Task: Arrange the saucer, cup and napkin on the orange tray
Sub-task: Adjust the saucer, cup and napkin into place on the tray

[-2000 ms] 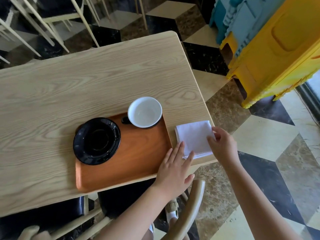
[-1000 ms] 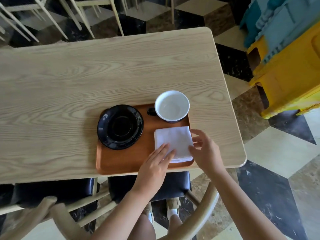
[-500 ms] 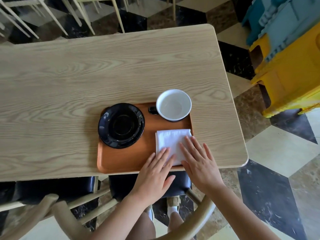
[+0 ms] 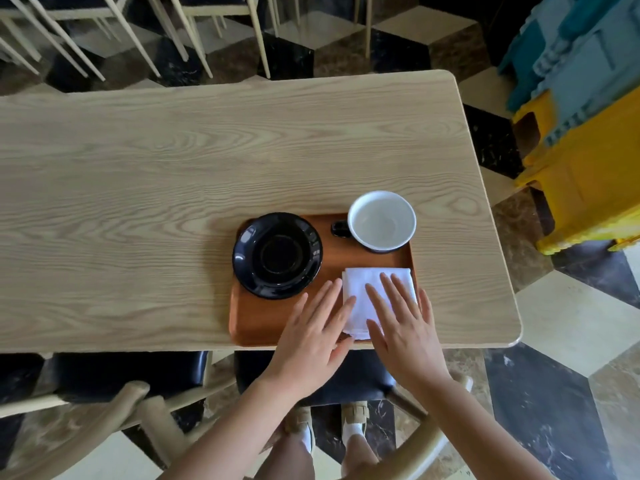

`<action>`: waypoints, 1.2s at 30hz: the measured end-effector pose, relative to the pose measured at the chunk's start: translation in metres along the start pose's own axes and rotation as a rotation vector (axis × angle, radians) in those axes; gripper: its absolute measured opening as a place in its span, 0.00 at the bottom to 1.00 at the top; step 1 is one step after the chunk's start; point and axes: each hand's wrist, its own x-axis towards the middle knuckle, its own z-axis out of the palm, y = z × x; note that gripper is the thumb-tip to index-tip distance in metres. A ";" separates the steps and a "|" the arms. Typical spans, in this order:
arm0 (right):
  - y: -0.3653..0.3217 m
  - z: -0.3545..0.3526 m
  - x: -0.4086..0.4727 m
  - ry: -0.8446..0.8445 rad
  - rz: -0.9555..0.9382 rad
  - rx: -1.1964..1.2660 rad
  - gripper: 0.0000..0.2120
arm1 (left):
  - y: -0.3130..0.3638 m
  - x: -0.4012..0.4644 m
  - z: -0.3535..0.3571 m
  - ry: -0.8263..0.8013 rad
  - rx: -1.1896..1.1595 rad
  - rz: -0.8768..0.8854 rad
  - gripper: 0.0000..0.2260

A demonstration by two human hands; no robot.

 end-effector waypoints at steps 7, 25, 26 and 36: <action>-0.059 0.003 0.053 0.114 -0.183 0.124 0.20 | -0.070 -0.019 -0.031 0.059 0.058 -0.233 0.20; -0.085 0.023 0.052 0.184 -0.200 0.120 0.08 | -0.102 -0.047 -0.030 0.106 -0.013 -0.151 0.13; -0.085 0.024 0.048 0.177 -0.200 0.120 0.08 | -0.102 -0.049 -0.029 0.106 -0.017 -0.143 0.13; -0.090 0.026 0.022 0.129 -0.194 0.090 0.11 | -0.103 -0.073 -0.022 0.079 -0.005 -0.079 0.17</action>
